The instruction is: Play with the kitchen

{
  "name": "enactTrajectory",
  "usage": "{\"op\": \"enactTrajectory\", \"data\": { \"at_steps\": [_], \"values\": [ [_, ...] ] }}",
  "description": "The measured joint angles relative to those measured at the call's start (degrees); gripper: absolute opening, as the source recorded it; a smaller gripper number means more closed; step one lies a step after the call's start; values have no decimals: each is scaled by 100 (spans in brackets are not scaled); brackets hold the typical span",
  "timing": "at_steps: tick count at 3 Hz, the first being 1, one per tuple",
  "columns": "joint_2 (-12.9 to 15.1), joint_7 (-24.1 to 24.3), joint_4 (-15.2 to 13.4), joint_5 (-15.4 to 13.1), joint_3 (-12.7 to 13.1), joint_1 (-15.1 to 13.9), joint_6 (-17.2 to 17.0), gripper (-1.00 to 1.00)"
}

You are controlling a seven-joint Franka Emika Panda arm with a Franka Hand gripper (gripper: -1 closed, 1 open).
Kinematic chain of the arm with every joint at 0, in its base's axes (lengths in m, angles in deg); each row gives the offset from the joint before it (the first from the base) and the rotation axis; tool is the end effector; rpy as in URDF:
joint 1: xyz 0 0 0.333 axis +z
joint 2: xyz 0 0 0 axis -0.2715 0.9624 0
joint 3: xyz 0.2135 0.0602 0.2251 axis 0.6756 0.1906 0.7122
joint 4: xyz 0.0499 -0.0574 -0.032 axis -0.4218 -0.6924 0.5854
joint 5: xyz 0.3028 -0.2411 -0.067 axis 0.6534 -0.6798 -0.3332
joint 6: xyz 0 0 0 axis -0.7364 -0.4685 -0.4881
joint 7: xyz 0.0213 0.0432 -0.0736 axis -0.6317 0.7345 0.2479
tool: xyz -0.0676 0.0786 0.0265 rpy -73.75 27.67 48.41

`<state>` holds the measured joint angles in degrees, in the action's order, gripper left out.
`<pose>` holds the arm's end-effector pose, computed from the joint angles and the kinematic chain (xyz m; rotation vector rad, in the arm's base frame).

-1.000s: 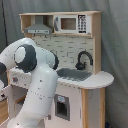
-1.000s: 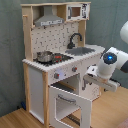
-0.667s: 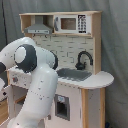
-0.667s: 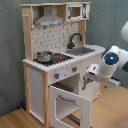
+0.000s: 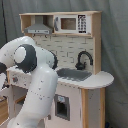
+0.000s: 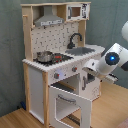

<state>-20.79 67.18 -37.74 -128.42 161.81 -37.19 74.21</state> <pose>0.1861 0.4443 0.4194 1.9775 1.2572 0.3777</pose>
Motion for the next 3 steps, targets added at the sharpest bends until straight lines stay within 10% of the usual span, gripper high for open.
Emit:
{"op": "enactTrajectory", "data": {
  "at_steps": [3],
  "values": [
    [16, 58, 1634, -146, -14, 433, -265, 100]
  ]
}}
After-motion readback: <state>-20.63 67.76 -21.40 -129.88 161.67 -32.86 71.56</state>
